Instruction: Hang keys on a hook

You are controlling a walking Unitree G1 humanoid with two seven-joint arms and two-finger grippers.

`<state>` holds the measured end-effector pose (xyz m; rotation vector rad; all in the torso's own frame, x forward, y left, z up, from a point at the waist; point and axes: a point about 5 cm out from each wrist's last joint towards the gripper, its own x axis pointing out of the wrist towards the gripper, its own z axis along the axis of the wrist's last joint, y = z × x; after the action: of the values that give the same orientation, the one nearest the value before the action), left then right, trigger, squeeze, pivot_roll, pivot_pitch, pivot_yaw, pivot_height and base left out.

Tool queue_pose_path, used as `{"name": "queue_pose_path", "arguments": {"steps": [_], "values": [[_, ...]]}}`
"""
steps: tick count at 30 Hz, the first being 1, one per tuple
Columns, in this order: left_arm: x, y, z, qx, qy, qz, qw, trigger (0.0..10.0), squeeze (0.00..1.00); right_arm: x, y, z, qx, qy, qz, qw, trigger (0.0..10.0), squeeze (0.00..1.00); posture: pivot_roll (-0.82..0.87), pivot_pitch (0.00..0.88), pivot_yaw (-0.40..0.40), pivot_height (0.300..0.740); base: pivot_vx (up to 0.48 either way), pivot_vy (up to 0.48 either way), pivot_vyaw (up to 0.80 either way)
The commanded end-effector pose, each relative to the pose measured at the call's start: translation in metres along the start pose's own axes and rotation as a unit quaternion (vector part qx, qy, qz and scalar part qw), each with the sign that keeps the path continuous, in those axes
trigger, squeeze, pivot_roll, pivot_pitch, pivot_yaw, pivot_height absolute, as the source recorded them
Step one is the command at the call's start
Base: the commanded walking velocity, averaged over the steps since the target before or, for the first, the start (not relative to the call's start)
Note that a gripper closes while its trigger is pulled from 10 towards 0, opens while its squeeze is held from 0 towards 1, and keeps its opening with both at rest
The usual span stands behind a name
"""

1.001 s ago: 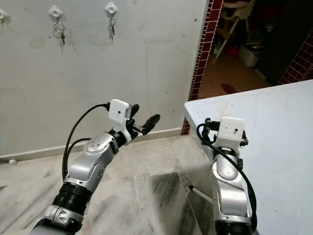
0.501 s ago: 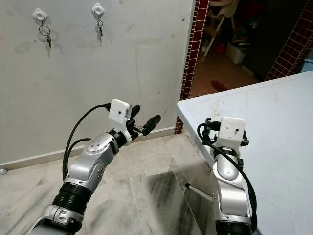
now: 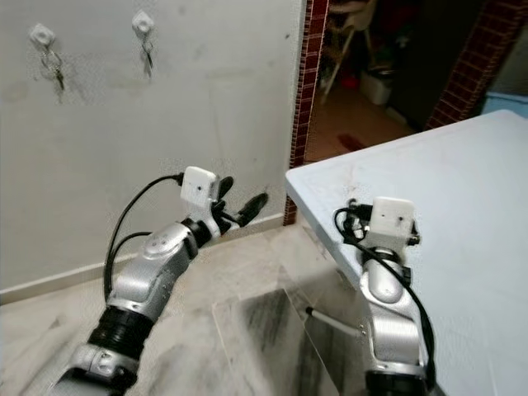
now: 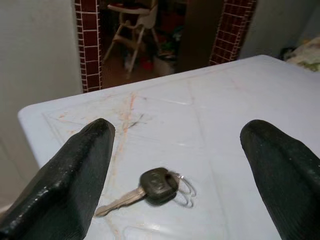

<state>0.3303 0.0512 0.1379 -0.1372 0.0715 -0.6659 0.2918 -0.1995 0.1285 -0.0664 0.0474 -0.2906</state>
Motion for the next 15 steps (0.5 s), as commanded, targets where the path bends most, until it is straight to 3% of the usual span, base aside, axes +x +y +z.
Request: {"name": "queue_pose_path", "arguments": {"steps": [1, 8, 15], "values": [[-0.0001, 0.0018, 0.0017, 0.004, 0.003, 0.001, 1.000, 10.0, 0.00, 0.0002, 0.0030, -0.0018, 0.000, 0.007, 0.006, 1.000, 10.0, 0.00, 0.03, 0.000, 0.011, 0.740, 0.000, 0.000, -0.78], [0.0010, 0.0018, 0.0001, 0.011, 0.011, 0.009, 1.000, 10.0, 0.00, 0.0017, 0.0051, -0.0011, 0.007, 0.004, 0.014, 1.000, 10.0, 0.00, 0.03, 0.000, 0.011, 0.740, 0.000, 0.000, -0.78], [0.0011, 0.0050, 0.0026, 0.017, 0.008, 0.024, 1.000, 10.0, 0.00, 0.0043, 0.0084, 0.0025, -0.003, -0.001, 0.025, 1.000, 10.0, 0.00, 0.03, 0.000, 0.006, 0.740, 0.000, 0.000, 0.00]]}}
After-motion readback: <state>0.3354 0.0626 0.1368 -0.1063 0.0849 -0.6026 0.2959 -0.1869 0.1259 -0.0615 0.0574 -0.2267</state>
